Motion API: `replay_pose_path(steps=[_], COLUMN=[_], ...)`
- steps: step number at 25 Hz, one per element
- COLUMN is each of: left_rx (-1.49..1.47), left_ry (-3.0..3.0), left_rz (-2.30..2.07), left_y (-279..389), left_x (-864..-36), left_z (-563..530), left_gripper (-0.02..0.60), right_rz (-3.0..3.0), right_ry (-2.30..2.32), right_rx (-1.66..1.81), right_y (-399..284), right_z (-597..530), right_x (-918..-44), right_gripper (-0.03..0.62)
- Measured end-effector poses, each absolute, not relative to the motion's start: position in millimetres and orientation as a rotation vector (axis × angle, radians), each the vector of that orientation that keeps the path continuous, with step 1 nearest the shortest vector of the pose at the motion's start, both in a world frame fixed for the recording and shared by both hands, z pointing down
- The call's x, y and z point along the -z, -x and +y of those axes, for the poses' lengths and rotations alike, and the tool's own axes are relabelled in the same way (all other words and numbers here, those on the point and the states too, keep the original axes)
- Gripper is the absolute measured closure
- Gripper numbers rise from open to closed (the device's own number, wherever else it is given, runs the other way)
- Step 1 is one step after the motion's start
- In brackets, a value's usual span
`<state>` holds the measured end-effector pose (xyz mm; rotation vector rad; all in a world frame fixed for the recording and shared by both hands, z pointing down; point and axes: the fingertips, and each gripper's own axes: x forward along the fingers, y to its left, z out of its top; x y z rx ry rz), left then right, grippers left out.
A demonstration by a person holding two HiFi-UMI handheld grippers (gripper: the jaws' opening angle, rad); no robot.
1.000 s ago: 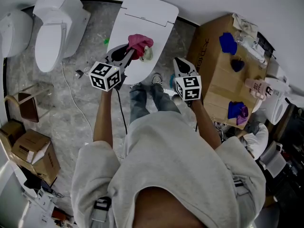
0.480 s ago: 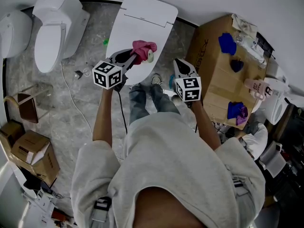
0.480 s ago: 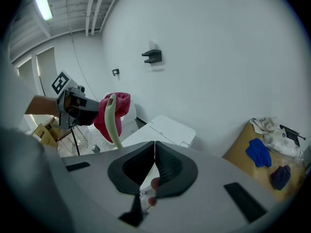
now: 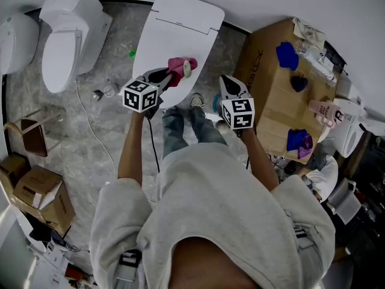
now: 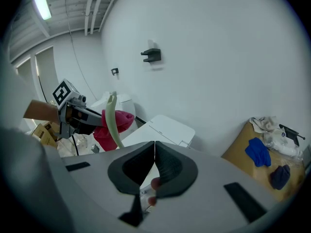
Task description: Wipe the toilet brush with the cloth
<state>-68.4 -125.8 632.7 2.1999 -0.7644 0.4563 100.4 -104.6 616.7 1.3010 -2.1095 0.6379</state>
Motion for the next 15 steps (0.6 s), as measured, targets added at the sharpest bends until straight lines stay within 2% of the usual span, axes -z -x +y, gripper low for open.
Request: replay_pose_path(steps=[15], left_rx=[-0.626], left_ry=[-2.091], left_rz=[-0.711], left_y=[62], left_x=[-694], left_z=[-111], left_gripper=[0.508], right_rz=[-2.083], right_ry=[-1.303], right_rx=[-0.651], right_y=[-109], right_z=[-108], right_x=[-623], right_gripper=[0.563])
